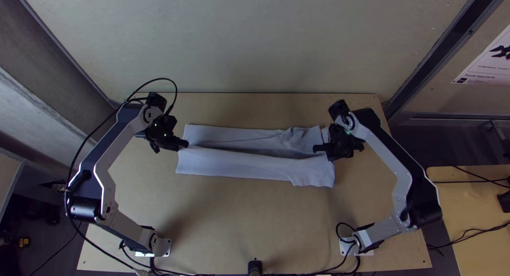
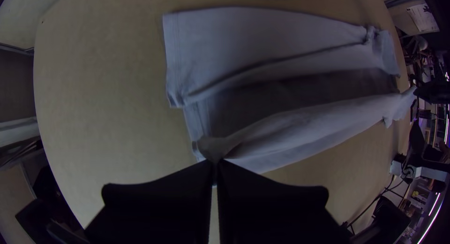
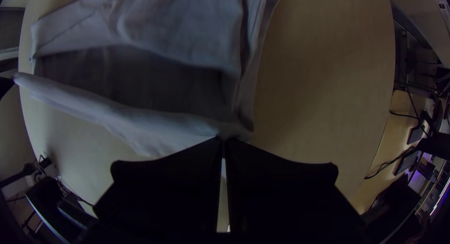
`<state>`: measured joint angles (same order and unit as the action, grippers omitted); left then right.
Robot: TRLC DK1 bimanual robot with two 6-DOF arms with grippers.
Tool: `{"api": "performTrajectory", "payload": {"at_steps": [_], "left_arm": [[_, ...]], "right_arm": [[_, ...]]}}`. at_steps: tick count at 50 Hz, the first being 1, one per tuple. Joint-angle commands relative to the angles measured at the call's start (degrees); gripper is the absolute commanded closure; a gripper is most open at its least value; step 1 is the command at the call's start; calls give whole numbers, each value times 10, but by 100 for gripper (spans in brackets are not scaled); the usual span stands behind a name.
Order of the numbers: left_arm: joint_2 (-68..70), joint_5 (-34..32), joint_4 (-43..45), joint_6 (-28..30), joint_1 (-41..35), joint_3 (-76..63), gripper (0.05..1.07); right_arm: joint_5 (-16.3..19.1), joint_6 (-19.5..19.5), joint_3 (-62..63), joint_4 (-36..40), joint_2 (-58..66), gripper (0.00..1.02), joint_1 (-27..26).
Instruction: Fold the t-shirt
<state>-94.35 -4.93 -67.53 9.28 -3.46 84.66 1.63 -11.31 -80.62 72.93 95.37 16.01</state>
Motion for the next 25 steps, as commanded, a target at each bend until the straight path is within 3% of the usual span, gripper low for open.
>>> {"api": "performTrajectory", "payload": {"at_steps": [1,25], "left_arm": [[-29,-1,-10,6,7,40,104],[-208,-1,-14,10,27,243,104]], "right_arm": [[-11,16,-39,-3,41,100,-12],[-15,26,-205,-13,203,100,-53]]}}
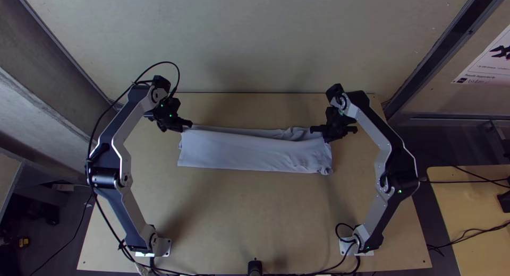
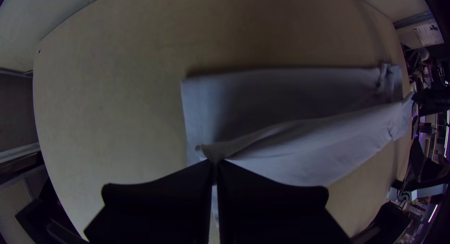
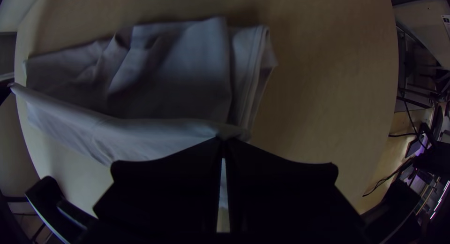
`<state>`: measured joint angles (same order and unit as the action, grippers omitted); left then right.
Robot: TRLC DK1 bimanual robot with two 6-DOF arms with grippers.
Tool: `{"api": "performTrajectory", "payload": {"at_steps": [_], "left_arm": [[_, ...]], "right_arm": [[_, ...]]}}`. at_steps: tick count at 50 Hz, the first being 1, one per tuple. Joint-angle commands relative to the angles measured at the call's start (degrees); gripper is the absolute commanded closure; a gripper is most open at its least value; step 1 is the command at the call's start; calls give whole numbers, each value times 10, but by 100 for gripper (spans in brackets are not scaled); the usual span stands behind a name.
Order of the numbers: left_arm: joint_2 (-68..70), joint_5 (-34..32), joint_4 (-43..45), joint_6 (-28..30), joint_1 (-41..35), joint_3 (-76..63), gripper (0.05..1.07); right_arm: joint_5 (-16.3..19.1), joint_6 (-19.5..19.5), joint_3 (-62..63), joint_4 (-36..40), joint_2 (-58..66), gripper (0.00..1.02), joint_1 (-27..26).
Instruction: Fold the t-shirt
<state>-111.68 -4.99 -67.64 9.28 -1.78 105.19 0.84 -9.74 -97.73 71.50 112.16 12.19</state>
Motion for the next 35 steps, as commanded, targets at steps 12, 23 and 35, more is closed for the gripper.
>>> {"api": "performTrajectory", "payload": {"at_steps": [12,23,35], "left_arm": [[-101,0,-20,7,11,89,92],[-125,-2,-10,-25,14,107,9],[-108,-107,-3,-24,49,118,9]], "right_arm": [[-8,17,-113,-9,116,94,-26],[-7,11,-198,-6,155,30,-45],[-7,-4,-250,-3,127,3,-74]]}}
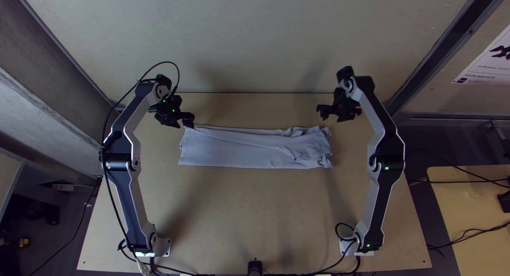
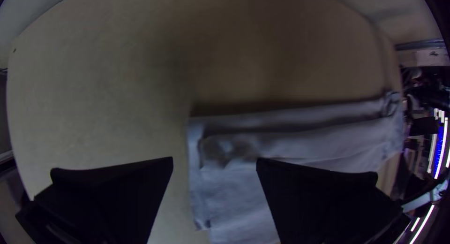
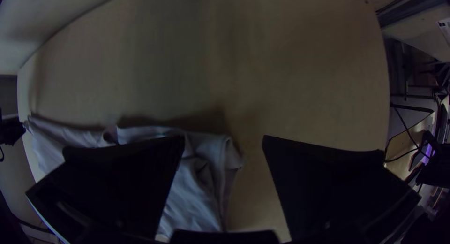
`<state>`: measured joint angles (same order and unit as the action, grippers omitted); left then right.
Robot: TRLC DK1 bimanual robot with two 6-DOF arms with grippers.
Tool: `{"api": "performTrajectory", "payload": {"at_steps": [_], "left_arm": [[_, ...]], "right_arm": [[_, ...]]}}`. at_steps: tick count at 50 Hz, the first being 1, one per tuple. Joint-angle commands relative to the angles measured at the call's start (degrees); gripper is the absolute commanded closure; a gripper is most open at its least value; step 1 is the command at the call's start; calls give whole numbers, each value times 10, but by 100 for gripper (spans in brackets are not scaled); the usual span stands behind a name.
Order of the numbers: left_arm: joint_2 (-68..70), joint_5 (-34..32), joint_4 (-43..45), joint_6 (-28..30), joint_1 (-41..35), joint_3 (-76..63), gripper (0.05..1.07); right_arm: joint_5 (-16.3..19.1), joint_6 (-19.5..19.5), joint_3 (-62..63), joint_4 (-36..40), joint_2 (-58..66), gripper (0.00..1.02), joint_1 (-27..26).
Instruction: Fold the t-shirt
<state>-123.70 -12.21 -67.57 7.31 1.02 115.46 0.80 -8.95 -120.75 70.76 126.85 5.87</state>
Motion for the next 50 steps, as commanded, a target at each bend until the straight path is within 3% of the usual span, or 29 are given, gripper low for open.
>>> {"api": "performTrajectory", "payload": {"at_steps": [1,12,26,34,50], "left_arm": [[14,-45,-5,-5,25,15,9],[45,-185,-16,16,79,-26,9],[94,-267,-19,87,123,-166,9],[94,-317,-17,100,132,-231,9],[68,-326,47,79,146,-270,9]], "right_arm": [[-6,-12,-20,4,-24,3,-12],[-6,-12,-18,6,-72,3,-18],[-12,2,-5,20,-113,3,-18],[-26,-3,-4,20,-130,3,-18],[-35,-2,21,25,-162,3,-16]]}}
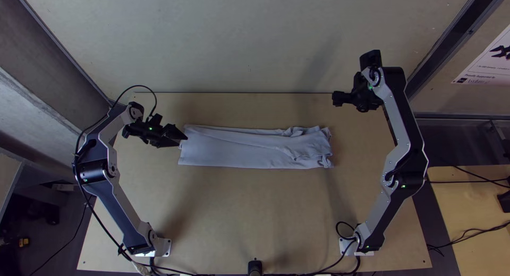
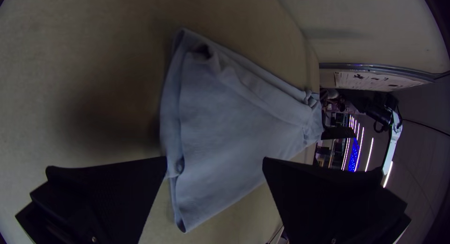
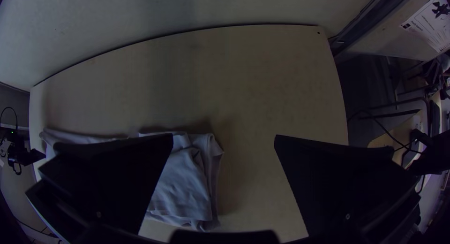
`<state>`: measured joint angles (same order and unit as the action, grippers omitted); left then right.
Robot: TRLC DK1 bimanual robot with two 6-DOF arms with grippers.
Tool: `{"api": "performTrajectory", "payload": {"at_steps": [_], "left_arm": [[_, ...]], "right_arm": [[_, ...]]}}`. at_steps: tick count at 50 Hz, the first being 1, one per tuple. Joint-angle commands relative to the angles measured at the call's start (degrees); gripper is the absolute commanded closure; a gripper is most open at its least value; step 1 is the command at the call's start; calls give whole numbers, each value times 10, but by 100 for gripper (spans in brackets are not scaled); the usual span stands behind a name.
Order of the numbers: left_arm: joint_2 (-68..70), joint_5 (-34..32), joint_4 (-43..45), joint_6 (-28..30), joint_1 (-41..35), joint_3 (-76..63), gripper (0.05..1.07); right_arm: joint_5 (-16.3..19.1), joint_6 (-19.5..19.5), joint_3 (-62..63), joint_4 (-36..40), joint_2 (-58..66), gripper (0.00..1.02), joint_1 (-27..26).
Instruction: Fold the t-shirt
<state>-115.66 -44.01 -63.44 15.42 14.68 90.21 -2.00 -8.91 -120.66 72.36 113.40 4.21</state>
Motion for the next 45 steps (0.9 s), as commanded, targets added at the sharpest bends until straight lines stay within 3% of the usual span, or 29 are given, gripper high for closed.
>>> {"api": "performTrajectory", "payload": {"at_steps": [1,13,25,45], "left_arm": [[-15,-8,9,-3,11,-17,9],[-25,11,43,-10,25,-17,9],[-52,14,53,-21,-10,-36,9],[-60,13,139,-143,-132,-46,9]], "right_arm": [[-7,-2,24,9,-30,3,1],[-12,-5,65,9,-48,3,2],[-15,-8,67,9,-49,3,6],[-19,-9,65,3,-46,3,17]]}}
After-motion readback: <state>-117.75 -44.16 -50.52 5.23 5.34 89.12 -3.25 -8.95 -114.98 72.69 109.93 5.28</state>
